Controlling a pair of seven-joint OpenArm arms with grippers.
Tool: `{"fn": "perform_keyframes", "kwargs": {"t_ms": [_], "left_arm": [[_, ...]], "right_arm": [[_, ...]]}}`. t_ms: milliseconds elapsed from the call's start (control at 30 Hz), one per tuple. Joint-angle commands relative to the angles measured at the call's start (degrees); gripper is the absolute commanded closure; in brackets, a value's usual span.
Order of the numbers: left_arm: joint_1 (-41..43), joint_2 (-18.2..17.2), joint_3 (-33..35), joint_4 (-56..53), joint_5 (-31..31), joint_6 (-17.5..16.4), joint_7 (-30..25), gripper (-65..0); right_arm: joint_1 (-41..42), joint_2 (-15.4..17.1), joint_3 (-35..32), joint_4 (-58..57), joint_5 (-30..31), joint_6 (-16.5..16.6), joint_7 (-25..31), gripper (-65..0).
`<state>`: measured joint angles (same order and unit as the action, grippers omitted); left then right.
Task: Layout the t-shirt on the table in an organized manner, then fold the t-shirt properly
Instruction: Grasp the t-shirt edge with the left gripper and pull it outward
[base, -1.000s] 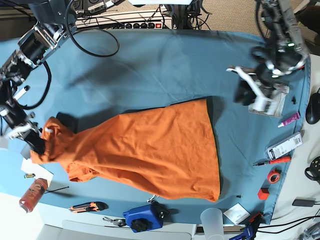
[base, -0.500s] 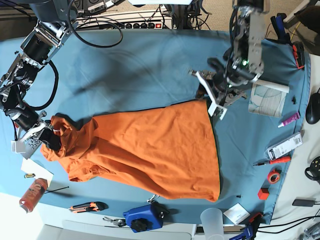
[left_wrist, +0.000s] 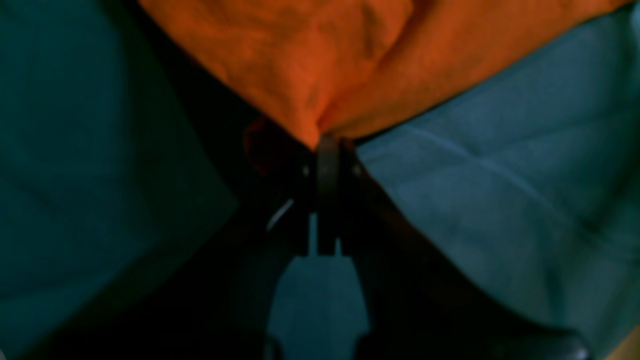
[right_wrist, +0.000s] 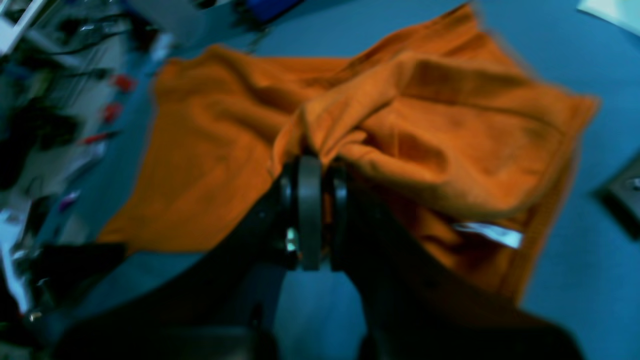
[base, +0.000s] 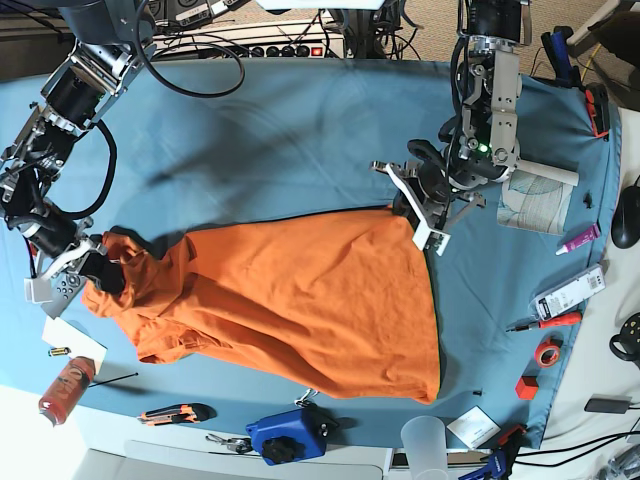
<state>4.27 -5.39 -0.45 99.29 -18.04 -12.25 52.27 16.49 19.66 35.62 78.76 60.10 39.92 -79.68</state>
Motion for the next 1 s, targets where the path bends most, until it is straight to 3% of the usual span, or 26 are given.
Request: {"fn": "perform_keyframes", "kwargs": {"t_ms": [0,133,233,367,600,667,767,867,967], "left_arm": [[-0.6,0.0,-0.6,1.7,-0.4,-0.2,0.9,0.0],[-0.3,0.0,-5.0,6.7,-0.6,1.4,6.4,0.0],[0.2,-0.1,-9.7,12.3,-4.3,0.3,8.7,0.0],[2.4,-0.5,-12.8,15.4,-8.8,-3.9,9.9,0.0],[5.1,-0.5,-18.0,19.2,-9.9,-4.1,10.5,0.0],[5.1,-1.4,-19.6,19.5,-9.8,-4.3,6.9,0.0],[4.5,-4.0,-18.9,16.9,-8.6,-4.4,2.2,0.0],[1.7,-5.8,-16.0,11.5,-8.6,-7.7,1.7,0.0],[-3.1,-6.0,-13.1,4.2,-8.1,-8.4,-0.3,0.0]], "right_arm": [[1.3,1.1,1.2,1.1,3.7,0.1,-0.3,0.0],[1.2,1.2,7.3,1.2,14.8,0.1,-0.3,0.0],[-0.9,2.2,11.1,1.2,21.0,0.1,-0.3,0.0],[-6.9,4.2,11.6,1.2,24.2,0.1,-0.3,0.0],[-14.7,5.1,11.7,1.2,24.9,0.1,-0.3,0.0],[-14.8,5.1,11.7,1.2,24.9,0.1,-0.3,0.0],[-13.6,4.9,11.7,1.2,14.3,0.1,-0.3,0.0],[-11.5,4.8,10.6,1.1,1.2,0.1,-0.3,0.0],[-10.1,4.8,7.3,1.1,-6.1,0.1,3.2,0.0]]}}
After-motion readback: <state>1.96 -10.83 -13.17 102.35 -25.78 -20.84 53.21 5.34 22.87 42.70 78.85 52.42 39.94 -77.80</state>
